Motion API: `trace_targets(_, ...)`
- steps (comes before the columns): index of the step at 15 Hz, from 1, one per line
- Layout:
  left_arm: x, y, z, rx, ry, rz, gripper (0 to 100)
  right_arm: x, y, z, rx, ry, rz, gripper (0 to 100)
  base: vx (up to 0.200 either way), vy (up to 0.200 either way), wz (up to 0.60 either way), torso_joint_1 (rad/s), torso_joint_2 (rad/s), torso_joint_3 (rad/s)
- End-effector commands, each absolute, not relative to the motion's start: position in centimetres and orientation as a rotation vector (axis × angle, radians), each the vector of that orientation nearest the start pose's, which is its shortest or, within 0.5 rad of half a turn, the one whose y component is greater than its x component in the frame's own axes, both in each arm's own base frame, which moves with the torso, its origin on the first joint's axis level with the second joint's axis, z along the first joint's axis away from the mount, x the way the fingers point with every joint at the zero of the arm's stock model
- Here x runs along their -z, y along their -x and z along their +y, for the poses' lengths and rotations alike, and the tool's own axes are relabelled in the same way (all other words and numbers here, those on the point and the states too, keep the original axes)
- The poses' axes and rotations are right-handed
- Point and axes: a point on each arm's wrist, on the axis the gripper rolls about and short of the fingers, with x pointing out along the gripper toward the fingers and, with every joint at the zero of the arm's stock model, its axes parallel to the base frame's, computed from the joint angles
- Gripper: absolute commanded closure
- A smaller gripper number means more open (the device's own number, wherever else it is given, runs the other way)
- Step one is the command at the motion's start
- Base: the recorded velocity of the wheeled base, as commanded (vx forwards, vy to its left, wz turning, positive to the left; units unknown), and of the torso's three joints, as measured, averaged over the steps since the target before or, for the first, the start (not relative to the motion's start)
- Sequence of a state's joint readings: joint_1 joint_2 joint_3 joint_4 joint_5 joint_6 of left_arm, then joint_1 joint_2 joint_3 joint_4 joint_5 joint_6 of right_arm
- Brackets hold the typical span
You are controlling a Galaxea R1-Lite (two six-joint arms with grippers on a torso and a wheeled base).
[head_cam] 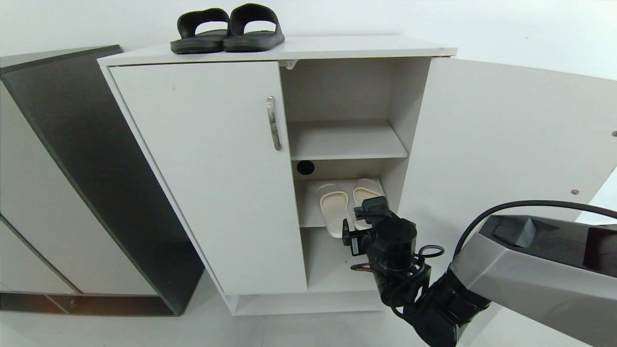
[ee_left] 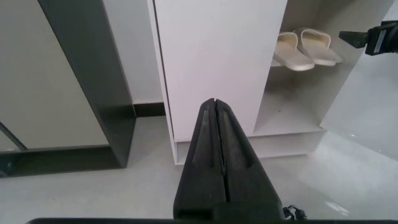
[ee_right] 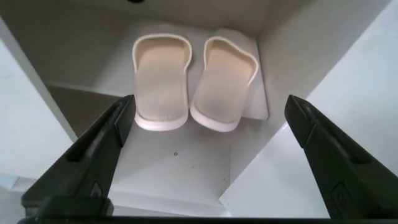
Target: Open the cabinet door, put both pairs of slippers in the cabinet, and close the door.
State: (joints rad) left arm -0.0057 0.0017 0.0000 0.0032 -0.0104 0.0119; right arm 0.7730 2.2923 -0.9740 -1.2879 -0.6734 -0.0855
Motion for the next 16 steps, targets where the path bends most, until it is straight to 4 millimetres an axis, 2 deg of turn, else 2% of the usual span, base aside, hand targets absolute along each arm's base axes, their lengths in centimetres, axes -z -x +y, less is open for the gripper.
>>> trace_targets(1, -7.5, 2.3, 0.0, 0.017, -0.012, 0.006, 100, -7.1, -30.5, 27.8, -0.102, 0.106, 0.02, 0, 0.0, 0.0, 0.0, 0.002, 0.0, 0.207)
trace_targets(5, -7.5, 2.3, 0.0, 0.011, -0.012, 0.005, 100, -7.1, -30.2, 27.3, -0.1, 0.117, 0.035, 0, 0.0, 0.0, 0.0, -0.004, 0.0, 0.156)
trace_targets(12, -7.5, 2.3, 0.0, 0.011, -0.011, 0.005, 100, -7.2, -29.8, 27.0, -0.141, 0.121, 0.041, 0, 0.0, 0.0, 0.0, 0.0, 0.0, 0.007)
trace_targets(14, -7.5, 2.3, 0.0, 0.009, -0.011, 0.005, 100, -7.0, -29.8, 26.9, -0.143, 0.125, 0.046, 0, 0.0, 0.2, 0.0, 0.0, 0.0, 0.002)
trace_targets(16, -7.5, 2.3, 0.0, 0.011, -0.011, 0.005, 100, -7.3, -28.3, 26.3, -0.236, 0.133, 0.06, 0, 0.0, 0.2, 0.0, 0.0, 0.0, 0.005)
